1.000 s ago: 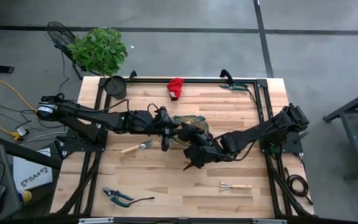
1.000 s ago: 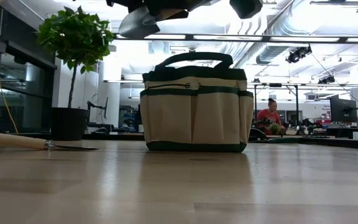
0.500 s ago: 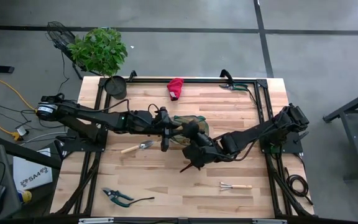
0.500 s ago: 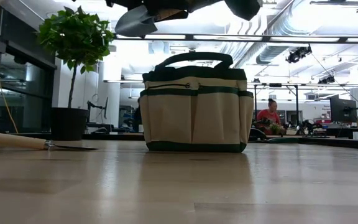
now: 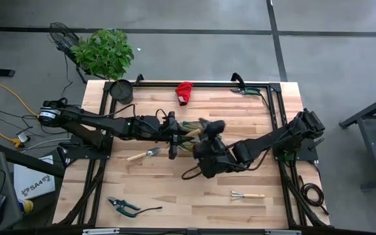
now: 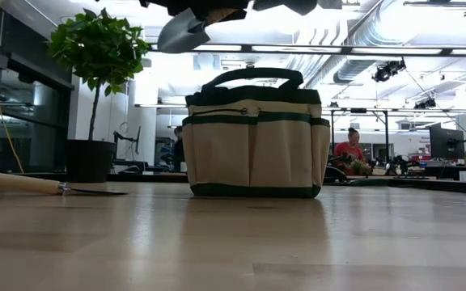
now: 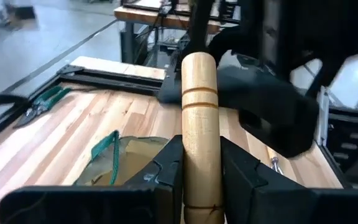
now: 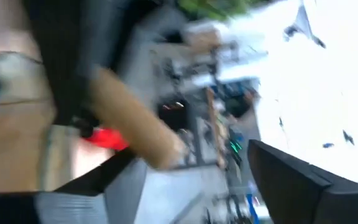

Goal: Pick & Place Garden tools in Gardening bag
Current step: Put the right trowel into the gardening bag

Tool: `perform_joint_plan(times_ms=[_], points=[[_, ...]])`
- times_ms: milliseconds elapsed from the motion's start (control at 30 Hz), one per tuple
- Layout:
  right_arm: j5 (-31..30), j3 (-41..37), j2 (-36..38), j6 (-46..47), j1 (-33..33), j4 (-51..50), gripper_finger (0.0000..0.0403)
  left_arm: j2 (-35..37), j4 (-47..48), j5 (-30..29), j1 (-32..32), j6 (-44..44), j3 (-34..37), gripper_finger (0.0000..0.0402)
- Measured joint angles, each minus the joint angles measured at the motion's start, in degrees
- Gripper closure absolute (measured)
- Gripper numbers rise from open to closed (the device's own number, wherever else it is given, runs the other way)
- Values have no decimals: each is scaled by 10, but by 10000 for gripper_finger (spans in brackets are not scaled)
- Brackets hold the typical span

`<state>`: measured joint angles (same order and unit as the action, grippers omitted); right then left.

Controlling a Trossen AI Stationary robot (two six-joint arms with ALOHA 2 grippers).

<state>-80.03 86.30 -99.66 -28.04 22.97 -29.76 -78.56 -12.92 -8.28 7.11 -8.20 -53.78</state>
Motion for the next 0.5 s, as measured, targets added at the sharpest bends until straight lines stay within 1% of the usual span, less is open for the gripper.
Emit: perform_joint_plan(times_ms=[100,133,200,300,500], points=[[-86,0,1,41,16,2,105,-1,7,24,4,25,1,338],[-101,0,1,49,21,3,100,-2,10,27,6,33,1,338],[-104,0,3,62,34,2,95,-1,9,33,10,51,1,338],[-101,0,5,110,49,16,93,-1,10,34,20,73,1,338],[-101,0,10,223,64,18,92,16,1,30,46,119,1,338]])
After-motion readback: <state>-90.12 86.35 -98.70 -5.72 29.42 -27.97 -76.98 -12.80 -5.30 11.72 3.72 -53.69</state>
